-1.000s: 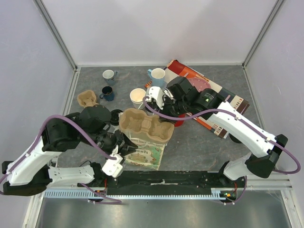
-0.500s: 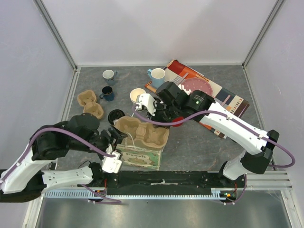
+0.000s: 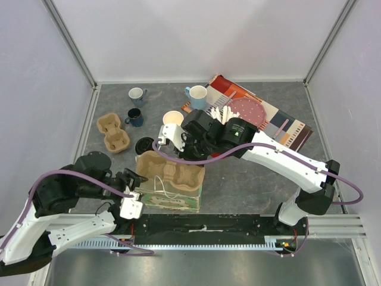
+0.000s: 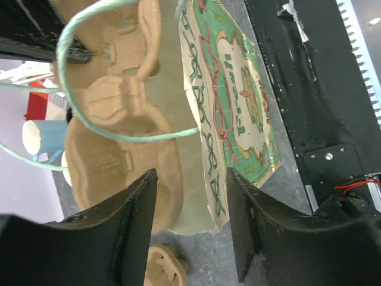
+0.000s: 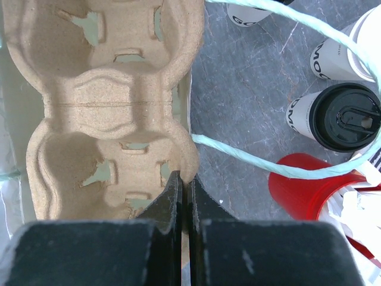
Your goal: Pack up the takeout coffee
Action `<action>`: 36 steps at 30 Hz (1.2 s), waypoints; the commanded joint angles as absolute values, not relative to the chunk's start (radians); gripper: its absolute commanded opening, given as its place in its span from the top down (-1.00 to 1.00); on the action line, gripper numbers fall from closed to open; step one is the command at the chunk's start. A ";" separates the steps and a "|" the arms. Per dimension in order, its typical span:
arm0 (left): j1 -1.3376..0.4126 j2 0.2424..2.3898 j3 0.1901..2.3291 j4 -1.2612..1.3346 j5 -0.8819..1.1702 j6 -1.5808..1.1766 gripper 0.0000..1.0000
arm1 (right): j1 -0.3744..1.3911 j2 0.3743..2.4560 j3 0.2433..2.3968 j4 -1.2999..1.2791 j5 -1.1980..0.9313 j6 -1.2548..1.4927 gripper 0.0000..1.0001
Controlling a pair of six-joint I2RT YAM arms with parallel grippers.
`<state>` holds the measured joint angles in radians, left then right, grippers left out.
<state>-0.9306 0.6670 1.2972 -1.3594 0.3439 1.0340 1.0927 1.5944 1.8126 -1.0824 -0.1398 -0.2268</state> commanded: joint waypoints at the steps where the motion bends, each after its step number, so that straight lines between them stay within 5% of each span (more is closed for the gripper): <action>1: -0.925 0.657 1.264 -1.460 0.423 0.994 -0.09 | 1.109 1.606 1.865 -1.124 -0.077 -0.199 1.00; 9: -0.927 0.627 1.200 -1.480 0.394 1.008 0.05 | 1.115 1.609 1.891 -1.140 -0.078 -0.192 1.00; 21: -0.925 0.643 1.220 -1.537 0.429 1.087 0.95 | 1.141 1.647 1.956 -1.140 -0.075 -0.172 1.00; 36: -0.925 0.638 1.226 -1.494 0.397 1.187 0.95 | 1.213 1.761 2.143 -1.181 -0.046 -0.020 1.00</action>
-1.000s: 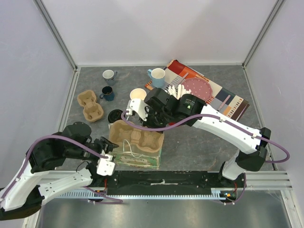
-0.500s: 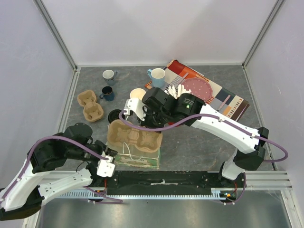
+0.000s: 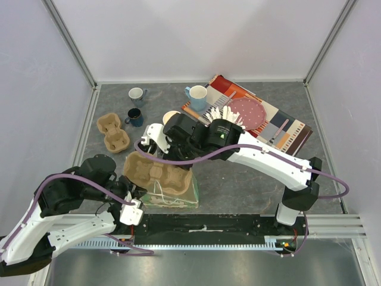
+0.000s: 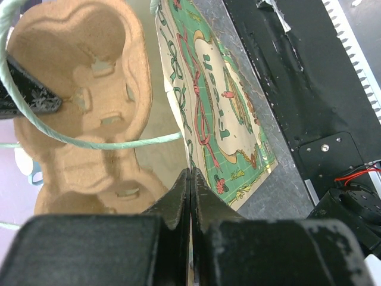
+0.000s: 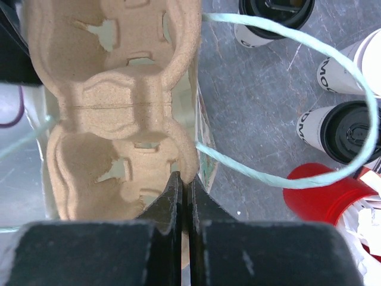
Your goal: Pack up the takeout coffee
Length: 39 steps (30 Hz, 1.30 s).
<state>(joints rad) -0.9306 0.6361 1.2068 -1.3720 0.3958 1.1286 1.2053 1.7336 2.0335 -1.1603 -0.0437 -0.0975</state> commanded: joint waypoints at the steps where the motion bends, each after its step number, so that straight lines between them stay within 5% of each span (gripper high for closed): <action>1: -0.925 0.641 1.230 -1.497 0.400 1.190 0.96 | 1.213 1.764 2.172 -1.181 -0.045 -0.003 1.00; 13: -0.925 0.640 1.267 -1.506 0.407 1.172 0.96 | 1.232 1.681 1.849 -1.106 -0.014 -0.161 1.00; 26: -0.925 0.632 1.290 -1.536 0.391 1.189 0.96 | 1.209 1.604 1.808 -1.170 0.126 -0.296 1.00; 39: -0.925 0.572 1.192 -1.500 0.302 1.276 0.96 | 1.212 1.632 1.792 -1.101 -0.156 -0.348 1.00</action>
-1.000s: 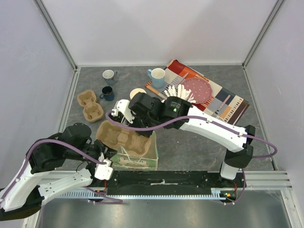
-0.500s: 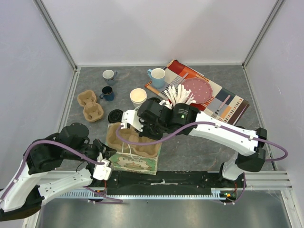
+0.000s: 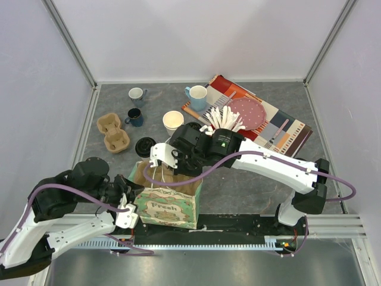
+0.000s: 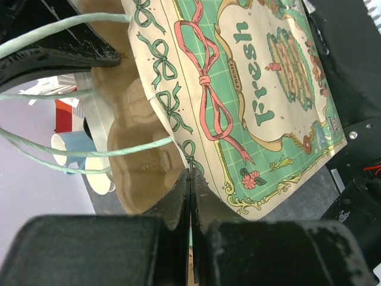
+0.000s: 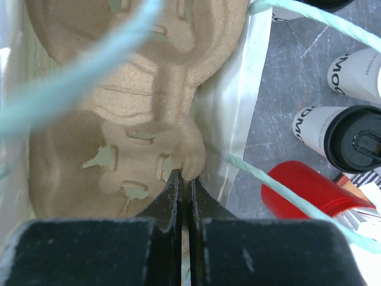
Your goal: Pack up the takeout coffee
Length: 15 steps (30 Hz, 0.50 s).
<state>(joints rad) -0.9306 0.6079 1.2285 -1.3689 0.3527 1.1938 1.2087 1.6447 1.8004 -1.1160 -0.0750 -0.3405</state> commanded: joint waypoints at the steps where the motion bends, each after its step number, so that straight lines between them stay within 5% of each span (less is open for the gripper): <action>1: -0.925 0.571 1.181 -1.491 0.304 1.278 0.96 | 1.213 1.635 1.792 -1.101 -0.153 -0.341 1.00; 10: -0.925 0.583 1.207 -1.476 0.328 1.229 0.96 | 1.261 1.602 1.704 -1.109 -0.060 -0.334 1.00; 12: -0.925 0.603 1.291 -1.450 0.357 1.168 0.66 | 1.261 1.594 1.683 -1.085 -0.043 -0.333 1.00; 15: -0.923 0.643 1.380 -1.444 0.408 1.089 0.65 | 1.261 1.588 1.664 -1.054 -0.057 -0.334 1.00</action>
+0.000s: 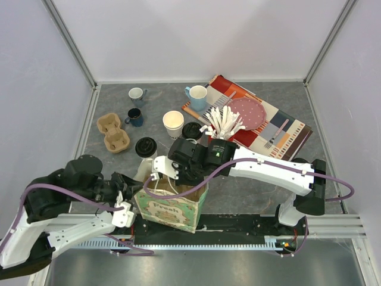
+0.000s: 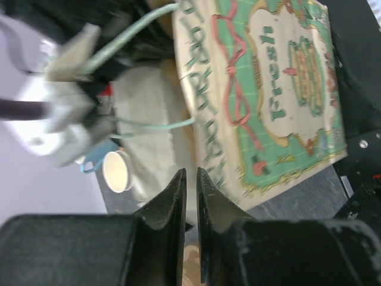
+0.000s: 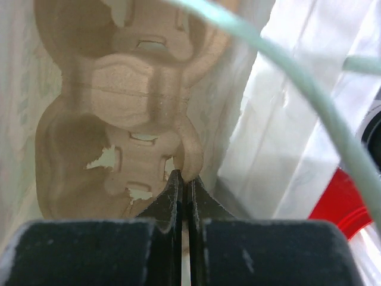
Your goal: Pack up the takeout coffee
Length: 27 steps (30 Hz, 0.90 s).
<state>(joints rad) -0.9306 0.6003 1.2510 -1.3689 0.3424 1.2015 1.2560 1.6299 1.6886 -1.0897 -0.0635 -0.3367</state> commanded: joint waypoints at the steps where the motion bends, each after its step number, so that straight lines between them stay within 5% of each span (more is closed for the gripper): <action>1: -0.920 0.655 1.411 -1.448 0.416 1.075 0.66 | 1.261 1.595 1.661 -1.049 -0.063 -0.337 1.00; 4: -0.917 0.650 1.405 -1.479 0.402 1.075 0.63 | 1.258 1.611 1.658 -1.037 -0.068 -0.341 1.00; 8: -0.908 0.624 1.356 -1.407 0.365 1.000 0.11 | 1.256 1.615 1.660 -1.022 -0.075 -0.307 1.00; 15: -0.870 0.595 1.114 -0.855 -0.060 0.610 -0.17 | 1.256 1.594 1.632 -0.971 -0.052 -0.235 1.00; 27: -0.789 0.724 1.295 -0.865 0.172 0.341 -0.30 | 1.259 1.486 1.536 -0.897 -0.025 -0.290 1.00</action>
<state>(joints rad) -0.8299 0.7212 1.2259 -0.9379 0.1017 0.5240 1.2312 1.5429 1.5494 -0.9138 -0.0261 -0.1822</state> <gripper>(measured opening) 0.636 0.022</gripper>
